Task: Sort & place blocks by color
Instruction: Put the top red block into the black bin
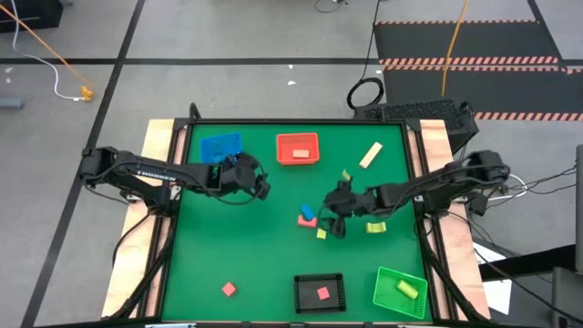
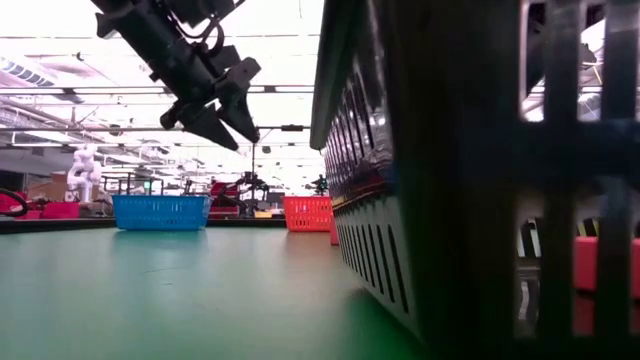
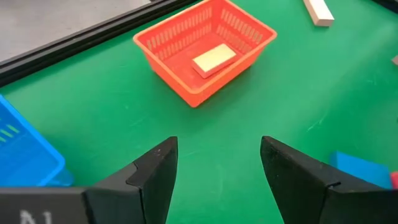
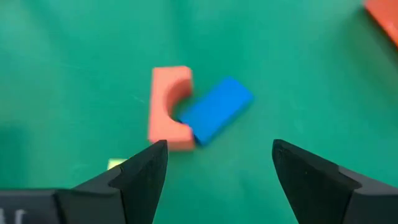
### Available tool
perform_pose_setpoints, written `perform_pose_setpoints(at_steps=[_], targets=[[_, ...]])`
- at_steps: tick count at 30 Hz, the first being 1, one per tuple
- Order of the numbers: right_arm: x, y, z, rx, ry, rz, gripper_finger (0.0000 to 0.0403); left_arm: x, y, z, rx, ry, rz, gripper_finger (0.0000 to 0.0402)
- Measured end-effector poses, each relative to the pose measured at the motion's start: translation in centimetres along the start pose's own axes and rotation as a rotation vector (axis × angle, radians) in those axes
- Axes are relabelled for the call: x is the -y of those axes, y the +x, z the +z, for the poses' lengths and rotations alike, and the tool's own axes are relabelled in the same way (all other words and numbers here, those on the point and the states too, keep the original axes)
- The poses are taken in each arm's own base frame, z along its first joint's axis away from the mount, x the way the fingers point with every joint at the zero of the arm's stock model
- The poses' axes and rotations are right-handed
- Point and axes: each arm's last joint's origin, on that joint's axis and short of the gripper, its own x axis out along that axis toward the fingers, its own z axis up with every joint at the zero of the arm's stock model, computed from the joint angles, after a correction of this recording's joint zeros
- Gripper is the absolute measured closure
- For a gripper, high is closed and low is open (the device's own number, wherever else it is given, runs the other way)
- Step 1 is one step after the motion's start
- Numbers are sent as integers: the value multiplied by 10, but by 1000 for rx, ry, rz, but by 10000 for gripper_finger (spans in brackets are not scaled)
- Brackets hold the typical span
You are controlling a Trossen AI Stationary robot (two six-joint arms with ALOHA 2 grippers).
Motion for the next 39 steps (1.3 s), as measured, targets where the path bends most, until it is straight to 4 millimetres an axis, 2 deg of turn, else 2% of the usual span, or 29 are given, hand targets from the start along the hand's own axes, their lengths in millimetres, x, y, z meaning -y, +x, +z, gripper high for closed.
perform_pose_setpoints(at_steps=[7,15,20,25,31,35,39], targets=[[-17,23,-7,45,-104,42,122,4,-3,-3,-2,5,-16,172],[-20,45,-13,82,-92,53,122,9,-7,-7,-6,19,-39,172],[-19,52,-18,70,-68,1,125,13,-9,-9,-8,28,-54,172],[-19,52,-18,75,-41,-3,171,14,-10,-10,-9,33,-60,172],[-22,51,-17,66,-44,73,292,15,-11,-11,-10,37,-64,172],[-23,50,-16,58,-42,122,295,15,-11,-11,-10,37,-64,172],[-26,39,-10,70,-35,180,295,15,-11,-11,-11,45,-63,172]])
